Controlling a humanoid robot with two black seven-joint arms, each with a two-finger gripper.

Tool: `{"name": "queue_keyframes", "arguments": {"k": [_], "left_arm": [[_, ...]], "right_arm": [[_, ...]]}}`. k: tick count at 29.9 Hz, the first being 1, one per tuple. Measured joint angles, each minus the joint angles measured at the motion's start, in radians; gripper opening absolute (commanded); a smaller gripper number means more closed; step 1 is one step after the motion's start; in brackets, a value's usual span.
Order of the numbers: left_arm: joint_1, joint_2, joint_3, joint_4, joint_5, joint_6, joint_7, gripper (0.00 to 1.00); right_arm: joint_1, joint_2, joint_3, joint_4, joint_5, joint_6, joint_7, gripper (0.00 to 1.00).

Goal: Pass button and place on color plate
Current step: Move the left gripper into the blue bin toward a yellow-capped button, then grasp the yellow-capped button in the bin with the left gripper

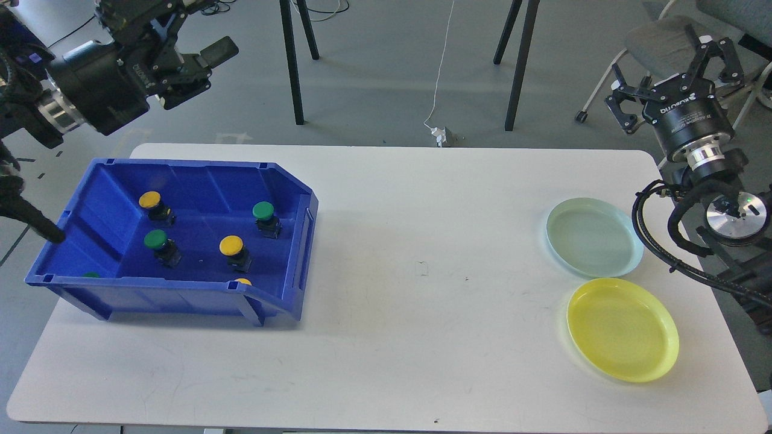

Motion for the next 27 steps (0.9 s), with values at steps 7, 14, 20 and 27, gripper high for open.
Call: {"name": "queue_keyframes", "arguments": {"k": [7, 14, 20, 27], "left_arm": [[-0.051, 0.040, 0.300, 0.129, 0.498, 0.061, 0.000, 0.96], [-0.052, -0.092, 0.414, 0.302, 0.557, 0.095, 0.000, 0.96], [-0.052, -0.185, 0.429, 0.354, 0.553, 0.123, 0.000, 0.96], [-0.051, -0.278, 0.456, 0.431, 0.541, 0.135, 0.000, 0.96]], "right_arm": [[-0.044, 0.012, 0.000, -0.006, -0.001, 0.000, 0.000, 1.00], [-0.067, 0.014, 0.000, -0.006, -0.001, 0.000, 0.000, 1.00], [-0.078, 0.009, 0.000, -0.007, -0.001, 0.000, 0.000, 1.00], [-0.091, 0.003, 0.001, -0.007, 0.000, 0.000, 0.000, 1.00]]}}
